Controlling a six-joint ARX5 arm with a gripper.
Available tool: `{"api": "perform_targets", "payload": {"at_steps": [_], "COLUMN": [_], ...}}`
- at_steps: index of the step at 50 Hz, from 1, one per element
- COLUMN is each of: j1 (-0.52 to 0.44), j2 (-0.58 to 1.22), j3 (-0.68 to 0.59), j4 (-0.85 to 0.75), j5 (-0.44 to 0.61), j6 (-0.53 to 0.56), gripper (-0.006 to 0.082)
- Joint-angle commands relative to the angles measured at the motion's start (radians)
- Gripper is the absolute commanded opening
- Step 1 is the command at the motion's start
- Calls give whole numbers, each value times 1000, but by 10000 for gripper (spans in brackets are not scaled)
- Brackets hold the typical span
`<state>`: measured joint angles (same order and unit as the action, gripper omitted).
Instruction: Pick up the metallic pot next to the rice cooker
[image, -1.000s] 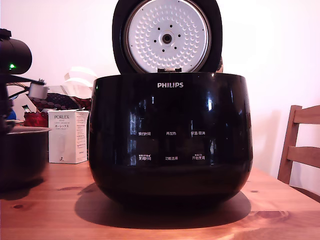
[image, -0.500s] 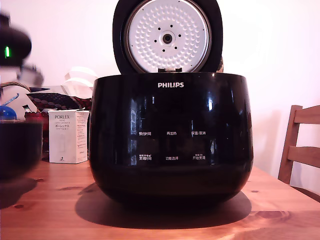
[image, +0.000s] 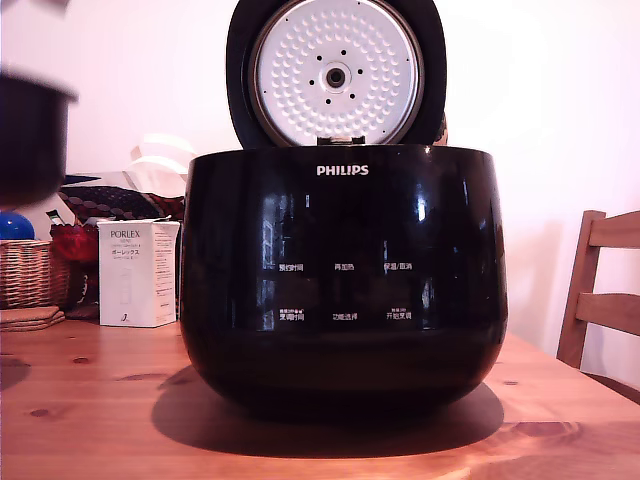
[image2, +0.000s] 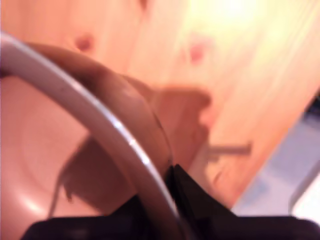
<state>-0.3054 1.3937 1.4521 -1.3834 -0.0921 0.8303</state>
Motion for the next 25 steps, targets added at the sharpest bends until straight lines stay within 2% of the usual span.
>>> {"api": "perform_targets", "payload": {"at_steps": [1,9,25], "j1": [-35,-111,-196], "j2": [-29,-29,-29], "j3": [70,135,138], "j4": [25,23,21], "j5": [35,59,96], "j6": [-49,-98,-151], "gripper": [-21,-22,-22]}}
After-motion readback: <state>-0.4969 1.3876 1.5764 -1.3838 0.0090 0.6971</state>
